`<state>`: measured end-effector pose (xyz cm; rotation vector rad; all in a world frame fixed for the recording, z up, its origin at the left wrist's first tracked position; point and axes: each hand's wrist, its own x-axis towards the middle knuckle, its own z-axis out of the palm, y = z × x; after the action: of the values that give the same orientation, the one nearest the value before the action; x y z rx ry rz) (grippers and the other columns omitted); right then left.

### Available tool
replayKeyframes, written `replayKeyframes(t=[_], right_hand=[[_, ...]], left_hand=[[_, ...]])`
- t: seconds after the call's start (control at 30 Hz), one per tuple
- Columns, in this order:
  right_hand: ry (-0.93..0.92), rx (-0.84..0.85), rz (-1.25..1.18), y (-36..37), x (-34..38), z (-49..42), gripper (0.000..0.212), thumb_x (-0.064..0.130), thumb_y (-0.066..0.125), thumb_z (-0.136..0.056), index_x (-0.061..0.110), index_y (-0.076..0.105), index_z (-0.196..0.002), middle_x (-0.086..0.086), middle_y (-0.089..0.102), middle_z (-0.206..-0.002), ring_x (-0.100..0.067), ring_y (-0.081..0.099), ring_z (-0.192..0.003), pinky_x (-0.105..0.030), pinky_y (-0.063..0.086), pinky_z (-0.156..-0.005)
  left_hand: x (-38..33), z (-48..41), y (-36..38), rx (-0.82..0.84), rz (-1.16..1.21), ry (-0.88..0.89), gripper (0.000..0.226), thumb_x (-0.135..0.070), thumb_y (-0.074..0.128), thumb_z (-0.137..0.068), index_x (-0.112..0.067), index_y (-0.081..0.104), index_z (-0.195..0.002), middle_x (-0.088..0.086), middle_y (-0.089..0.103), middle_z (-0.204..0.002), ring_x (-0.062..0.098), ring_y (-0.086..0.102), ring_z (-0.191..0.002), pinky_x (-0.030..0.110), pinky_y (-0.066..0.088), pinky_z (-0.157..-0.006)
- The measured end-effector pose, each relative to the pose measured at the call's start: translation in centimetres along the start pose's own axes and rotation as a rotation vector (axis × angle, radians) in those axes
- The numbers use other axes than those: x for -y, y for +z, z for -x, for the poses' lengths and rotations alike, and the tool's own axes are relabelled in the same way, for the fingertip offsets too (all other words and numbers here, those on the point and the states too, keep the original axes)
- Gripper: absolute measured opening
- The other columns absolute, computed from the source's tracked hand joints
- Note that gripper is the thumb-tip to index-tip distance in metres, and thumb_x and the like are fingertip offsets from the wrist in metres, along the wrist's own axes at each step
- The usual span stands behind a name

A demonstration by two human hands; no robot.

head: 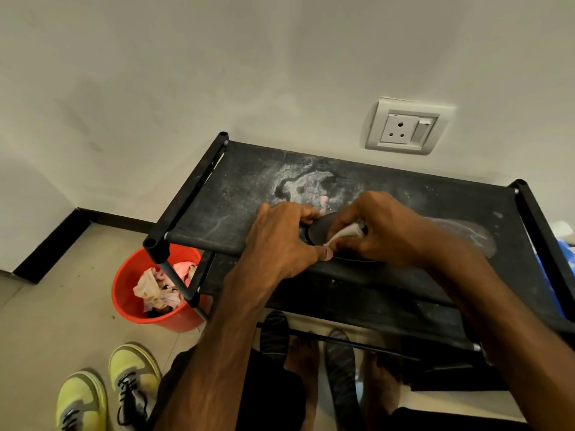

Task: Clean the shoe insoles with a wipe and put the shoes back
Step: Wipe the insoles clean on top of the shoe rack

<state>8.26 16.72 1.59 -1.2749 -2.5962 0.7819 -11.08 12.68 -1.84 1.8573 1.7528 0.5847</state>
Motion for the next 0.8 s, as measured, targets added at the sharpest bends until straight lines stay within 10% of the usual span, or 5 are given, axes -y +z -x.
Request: replayKeyframes(t=[0.2,0.57,0.8], right_hand=[[0.034,-0.034,-0.027,0.0,-0.7,0.3,0.012,0.035,0.083,-0.083,0.036,0.082,-0.095,0.016,0.077,-0.088,-0.001,0.071,-0.080,-0.035,0.062,-0.073],[0.149,-0.648,-0.025,1.6,-2.4,-1.2,0.009,0.032,0.079,-0.086,0.032,0.082,-0.095,0.011,0.077,-0.089,-0.008,0.069,-0.079,-0.034,0.058,-0.072],[0.181,-0.625,-0.071,1.0,-2.9,-0.6,0.008,0.030,0.078,-0.089,0.030,0.081,-0.096,0.014,0.076,-0.090,0.001,0.066,-0.078,-0.009,0.046,-0.070]], left_hand=[[0.2,-0.1,0.0,-0.006,-0.006,0.004,0.075,-0.049,0.087,-0.068,-0.034,0.060,-0.137,-0.016,0.067,-0.121,0.015,0.045,-0.122,0.028,0.036,-0.097],[0.2,0.1,-0.2,-0.004,-0.007,0.028,0.069,-0.049,0.086,-0.070,-0.035,0.061,-0.133,-0.018,0.066,-0.111,0.014,0.052,-0.115,0.024,0.031,-0.097],[0.2,0.2,-0.5,0.008,0.007,0.053,0.073,-0.047,0.085,-0.071,-0.032,0.056,-0.137,-0.016,0.063,-0.119,0.013,0.049,-0.121,0.024,0.029,-0.102]])
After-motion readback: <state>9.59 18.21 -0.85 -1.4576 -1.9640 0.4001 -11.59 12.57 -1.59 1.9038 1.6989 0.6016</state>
